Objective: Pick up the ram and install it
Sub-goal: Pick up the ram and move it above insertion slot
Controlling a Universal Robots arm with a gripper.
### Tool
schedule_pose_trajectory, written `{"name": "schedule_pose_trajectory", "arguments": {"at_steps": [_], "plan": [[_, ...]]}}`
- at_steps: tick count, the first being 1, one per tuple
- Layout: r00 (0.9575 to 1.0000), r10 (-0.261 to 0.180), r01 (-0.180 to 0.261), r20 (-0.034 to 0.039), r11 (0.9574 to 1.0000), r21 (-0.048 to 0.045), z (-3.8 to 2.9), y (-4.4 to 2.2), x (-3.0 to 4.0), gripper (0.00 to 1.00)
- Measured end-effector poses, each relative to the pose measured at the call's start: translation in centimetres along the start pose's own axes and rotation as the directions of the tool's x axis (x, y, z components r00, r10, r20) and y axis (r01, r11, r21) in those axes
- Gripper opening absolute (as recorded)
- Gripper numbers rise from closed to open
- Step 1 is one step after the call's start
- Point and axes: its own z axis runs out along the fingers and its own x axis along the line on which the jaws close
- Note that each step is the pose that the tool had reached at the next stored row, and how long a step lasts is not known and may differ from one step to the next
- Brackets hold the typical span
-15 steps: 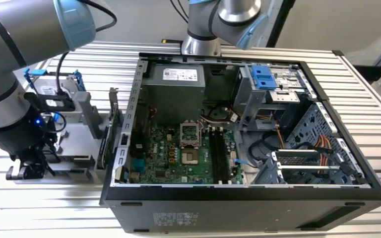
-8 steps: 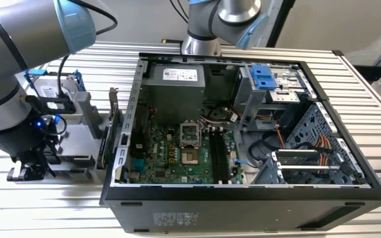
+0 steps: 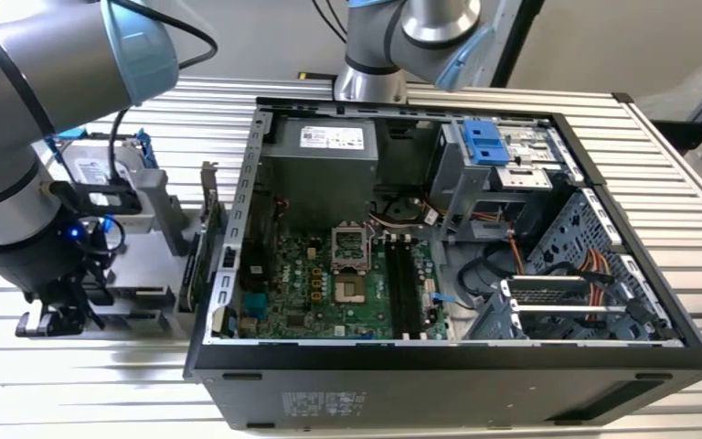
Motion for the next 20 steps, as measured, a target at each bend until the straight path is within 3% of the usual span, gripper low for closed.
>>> {"name": "schedule_pose_trajectory", "arguments": {"at_steps": [10,20], "plan": [[1.0000,0.005,-0.005,-0.0002,1.0000,-0.0001,0.61,0.01,0.00,1.00],[1.0000,0.006,-0.006,-0.0001,1.0000,0.0000,0.64,0.00,0.00,1.00]]}}
